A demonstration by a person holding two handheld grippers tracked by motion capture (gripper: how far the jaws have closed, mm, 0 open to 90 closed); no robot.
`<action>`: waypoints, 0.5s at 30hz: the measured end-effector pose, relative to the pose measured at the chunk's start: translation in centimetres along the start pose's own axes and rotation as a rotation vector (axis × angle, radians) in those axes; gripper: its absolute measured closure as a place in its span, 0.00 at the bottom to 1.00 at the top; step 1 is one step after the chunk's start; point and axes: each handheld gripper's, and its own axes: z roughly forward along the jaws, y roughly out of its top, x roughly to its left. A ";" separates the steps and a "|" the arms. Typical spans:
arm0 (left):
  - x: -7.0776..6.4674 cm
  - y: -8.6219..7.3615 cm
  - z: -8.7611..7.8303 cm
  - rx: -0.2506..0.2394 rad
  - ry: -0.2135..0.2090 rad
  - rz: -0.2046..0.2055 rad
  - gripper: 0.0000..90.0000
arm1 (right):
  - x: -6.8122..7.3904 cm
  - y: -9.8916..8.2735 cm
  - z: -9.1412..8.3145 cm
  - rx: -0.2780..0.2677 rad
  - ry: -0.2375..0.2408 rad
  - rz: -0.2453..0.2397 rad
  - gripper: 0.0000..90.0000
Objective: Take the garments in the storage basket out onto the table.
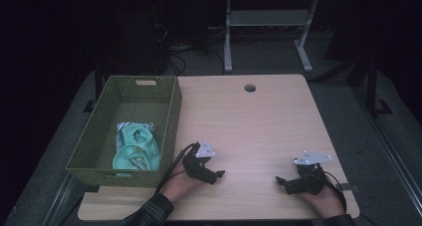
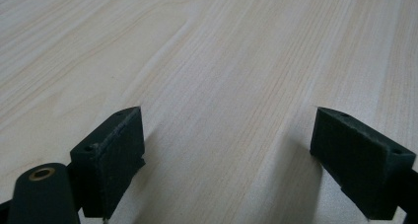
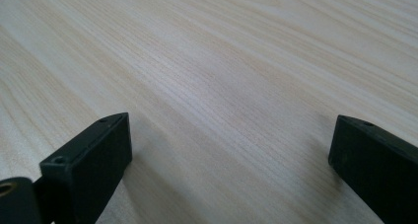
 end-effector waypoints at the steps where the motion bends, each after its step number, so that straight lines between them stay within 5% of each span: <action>1: 0.0 0.0 0.0 -0.001 -0.003 0.003 0.14 | 0.0 0.0 0.0 0.000 0.000 0.000 0.03; 15: 0.3 0.2 -0.1 0.018 -0.008 0.015 0.14 | 0.0 0.0 0.0 0.002 0.003 0.004 0.02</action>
